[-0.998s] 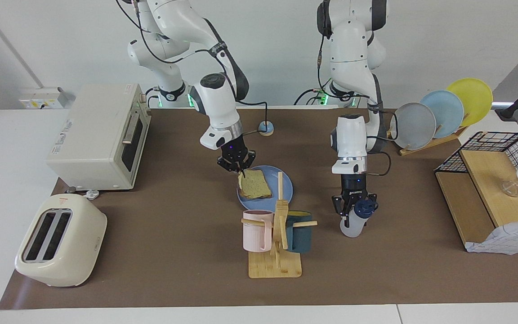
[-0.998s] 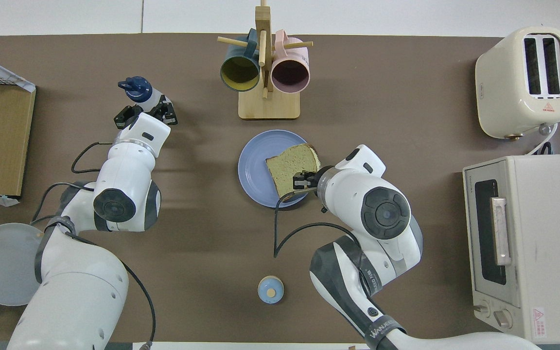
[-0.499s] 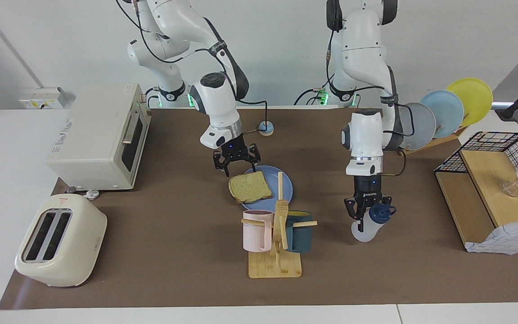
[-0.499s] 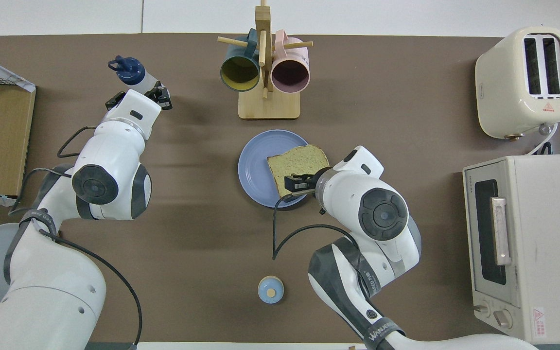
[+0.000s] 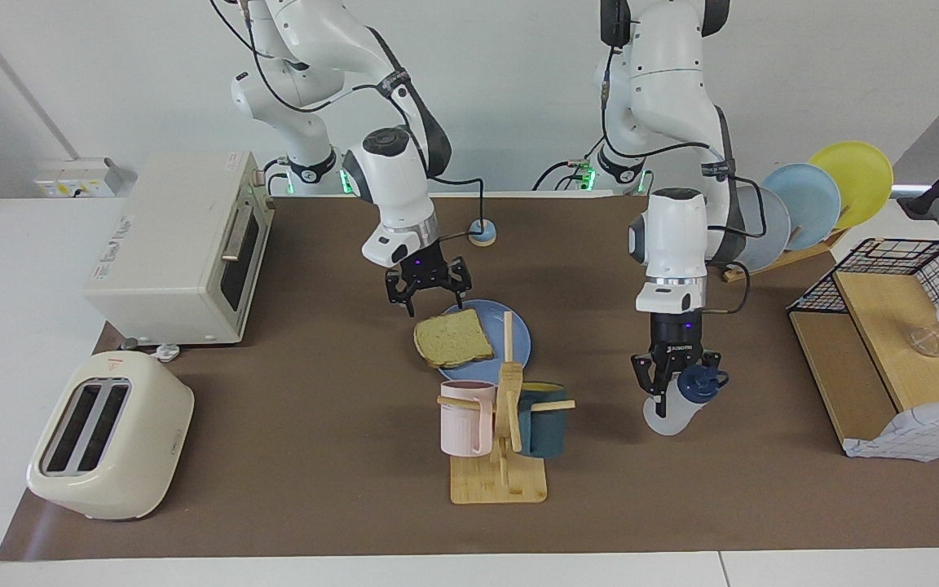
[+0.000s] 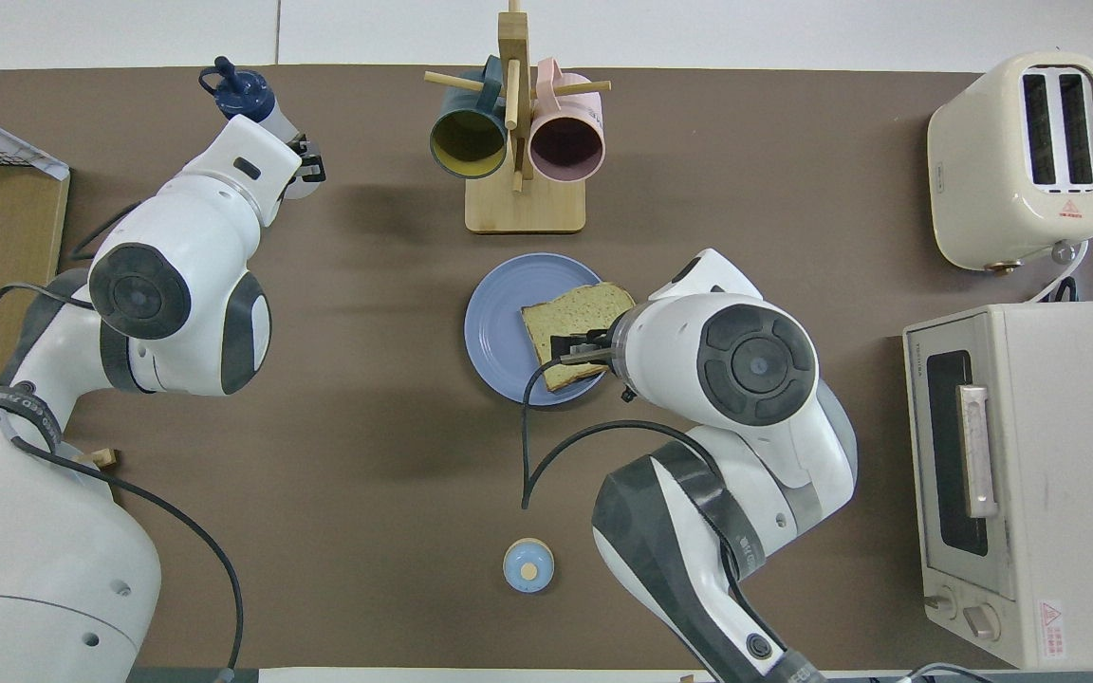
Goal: Put bread on plate and add seasoning
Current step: 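Lift the bottle with the left gripper while the right gripper reaches the cap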
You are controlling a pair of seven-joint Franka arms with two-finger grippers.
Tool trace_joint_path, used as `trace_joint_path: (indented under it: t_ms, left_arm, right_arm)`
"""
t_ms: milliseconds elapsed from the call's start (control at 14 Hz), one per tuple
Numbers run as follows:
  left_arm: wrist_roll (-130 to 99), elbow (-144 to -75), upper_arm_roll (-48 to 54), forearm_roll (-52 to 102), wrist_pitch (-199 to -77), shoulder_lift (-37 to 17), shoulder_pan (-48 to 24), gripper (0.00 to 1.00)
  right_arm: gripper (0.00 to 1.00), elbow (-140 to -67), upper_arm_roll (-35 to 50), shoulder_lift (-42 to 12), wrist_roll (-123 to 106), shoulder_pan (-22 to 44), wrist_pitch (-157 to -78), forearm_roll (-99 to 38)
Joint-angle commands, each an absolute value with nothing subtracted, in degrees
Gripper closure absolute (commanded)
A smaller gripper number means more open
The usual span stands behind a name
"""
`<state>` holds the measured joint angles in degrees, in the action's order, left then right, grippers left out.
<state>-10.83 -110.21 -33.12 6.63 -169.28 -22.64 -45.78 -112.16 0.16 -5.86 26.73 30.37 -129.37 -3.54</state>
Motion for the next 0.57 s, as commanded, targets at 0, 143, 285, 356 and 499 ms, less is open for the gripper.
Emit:
trace_joint_path:
  t_ms: [0, 143, 285, 356, 499]
  left_arm:
    - [-8.36, -107.59, -32.17, 5.71, -163.41, -21.01, -44.21, 1.00]
    - [-5.64, -106.09, -31.99, 5.80, -159.45, -20.57, -43.68, 1.00]
    - [-2.56, -104.51, -31.82, 6.24, -155.24, -20.13, -43.07, 1.00]
    - [-0.46, -103.46, -31.38, 6.33, -152.78, -19.78, -42.46, 1.00]
    - [7.69, -102.57, -31.11, 6.42, -149.34, -18.46, -41.93, 1.00]
  right_arm:
    - [0.00, -101.63, 0.35, -9.92, 26.54, 29.44, -120.87, -9.38]
    - [0.00, -99.23, 0.35, -10.28, 26.54, 29.01, -119.27, -11.68]
    - [0.00, -97.31, 0.18, -10.02, 26.63, 28.13, -117.17, -15.44]
    - [0.00, -93.21, 0.09, -10.28, 26.72, 27.86, -113.24, -17.47]
    - [0.00, -83.63, 0.09, -13.25, 28.90, 27.51, -106.46, -18.28]
